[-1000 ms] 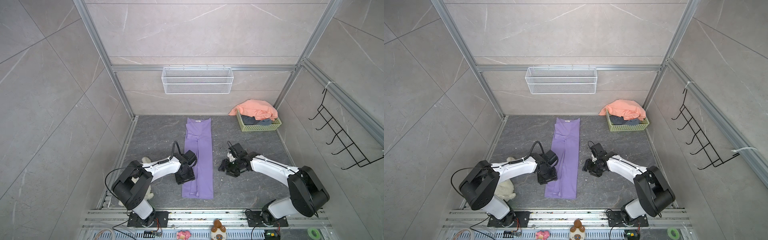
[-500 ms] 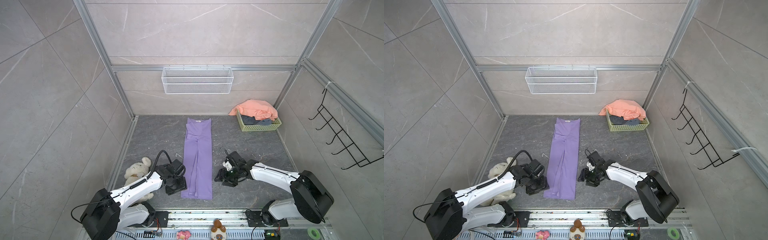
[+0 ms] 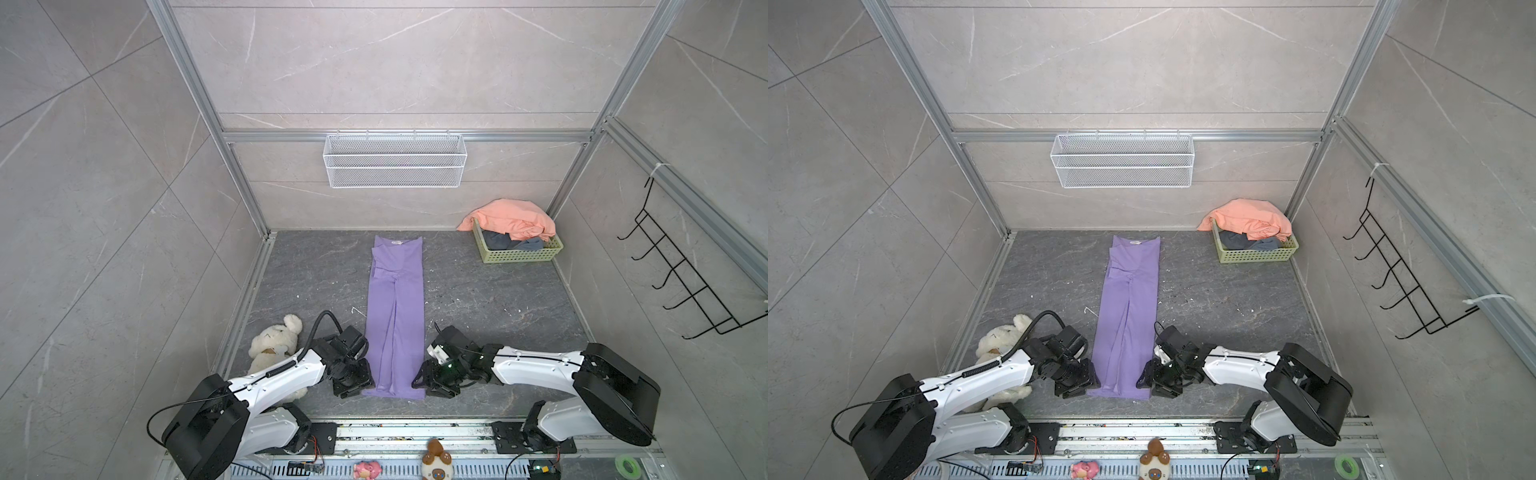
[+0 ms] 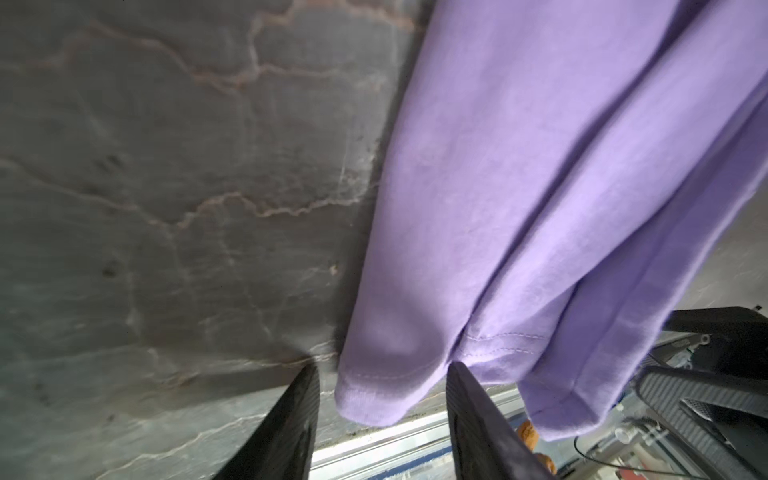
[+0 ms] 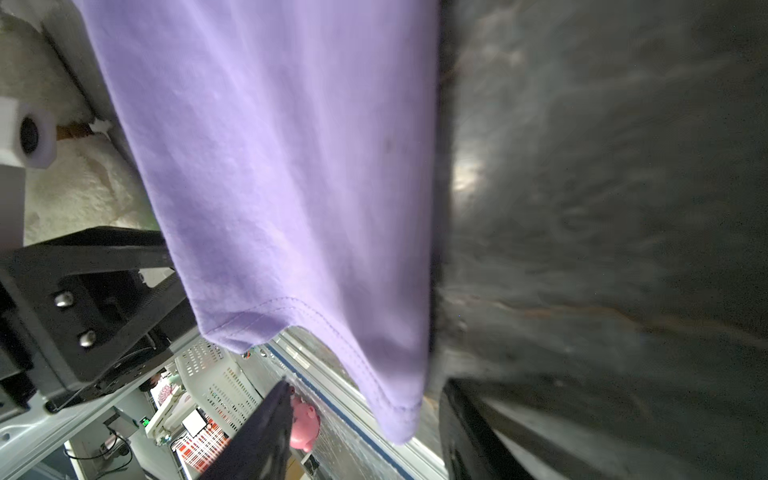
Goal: Fold and stack the t-shirts
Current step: 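Grasp the near end with both grippers and fold it toward the collar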
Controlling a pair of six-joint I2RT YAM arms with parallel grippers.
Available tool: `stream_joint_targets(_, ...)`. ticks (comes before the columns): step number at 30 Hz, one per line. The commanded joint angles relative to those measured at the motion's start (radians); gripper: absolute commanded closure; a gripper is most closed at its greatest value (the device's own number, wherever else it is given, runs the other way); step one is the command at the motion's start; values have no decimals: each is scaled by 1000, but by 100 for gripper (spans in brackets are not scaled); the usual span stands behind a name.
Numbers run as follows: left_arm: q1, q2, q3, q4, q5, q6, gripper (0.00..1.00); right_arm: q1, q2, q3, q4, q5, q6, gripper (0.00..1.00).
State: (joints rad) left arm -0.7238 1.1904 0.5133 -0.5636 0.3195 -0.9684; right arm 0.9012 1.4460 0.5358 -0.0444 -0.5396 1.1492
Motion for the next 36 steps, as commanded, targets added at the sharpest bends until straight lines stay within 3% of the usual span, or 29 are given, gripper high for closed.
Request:
stream_joint_targets(1,7,-7,-11,16,28,9,57,46,46,-42,-98,110,65,42)
stream_joint_targets(5,13,-30,-24,17,10,-3,64,67,9,-91,-101,154,133,47)
stream_joint_targets(9,29,-22,-17,24,15,14,74,68,5,-104,-104,204,149,65)
stream_joint_targets(14,38,-4,5,20,21,46,83,68,60,-18,-177,222,76,90)
stream_joint_targets(17,43,-6,28,-5,16,72,90,68,33,30,-263,265,45,96)
stream_joint_targets(21,48,-23,99,-64,12,118,100,68,-48,134,-421,367,7,97)
stream_joint_targets(23,61,-21,160,-96,13,159,100,67,-73,206,-490,425,-18,97)
stream_joint_targets(28,177,76,347,-164,19,300,100,9,15,440,-656,592,-148,97)
stream_joint_targets(36,343,354,617,-103,112,471,100,-177,257,617,-393,500,-177,95)
